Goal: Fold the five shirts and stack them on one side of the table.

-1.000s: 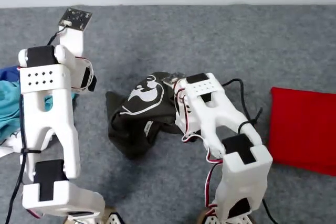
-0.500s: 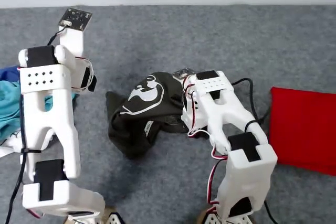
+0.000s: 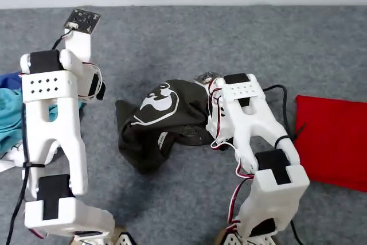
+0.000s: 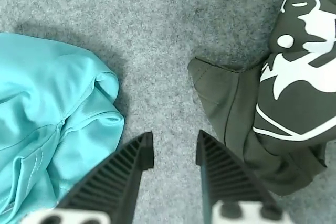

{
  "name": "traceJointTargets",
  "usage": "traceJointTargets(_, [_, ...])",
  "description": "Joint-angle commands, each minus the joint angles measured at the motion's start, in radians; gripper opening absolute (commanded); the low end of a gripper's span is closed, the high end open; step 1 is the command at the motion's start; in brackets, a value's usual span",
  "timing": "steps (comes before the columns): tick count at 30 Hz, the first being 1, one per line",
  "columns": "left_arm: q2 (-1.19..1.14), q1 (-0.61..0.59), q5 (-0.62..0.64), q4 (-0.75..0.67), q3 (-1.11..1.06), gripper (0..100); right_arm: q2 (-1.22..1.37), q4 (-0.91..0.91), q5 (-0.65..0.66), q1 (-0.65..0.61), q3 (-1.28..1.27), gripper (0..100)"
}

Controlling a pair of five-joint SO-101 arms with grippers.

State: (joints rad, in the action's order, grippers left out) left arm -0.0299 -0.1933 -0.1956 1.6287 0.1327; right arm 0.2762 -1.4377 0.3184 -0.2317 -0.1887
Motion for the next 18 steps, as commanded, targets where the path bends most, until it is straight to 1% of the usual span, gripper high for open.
traceJointTargets(1, [0.015,-0.005,0.006,-0.012,0.007,14,-0.059,-0.013,0.006,0.013,0.028,22.9])
traceJointTargets(6, [0.015,-0.005,0.006,-0.015,0.007,14,-0.058,0.022,0.009,0.016,0.028,22.8])
traceJointTargets(12, [0.015,-0.005,0.006,-0.012,0.005,14,-0.048,0.056,0.009,0.074,0.028,22.7])
traceJointTargets(15, [0.015,-0.005,0.005,-0.012,0.005,14,-0.079,0.018,0.015,0.074,0.031,22.7])
traceJointTargets(18, [0.015,-0.005,0.005,-0.012,0.005,14,-0.140,-0.058,0.051,0.058,0.064,22.7])
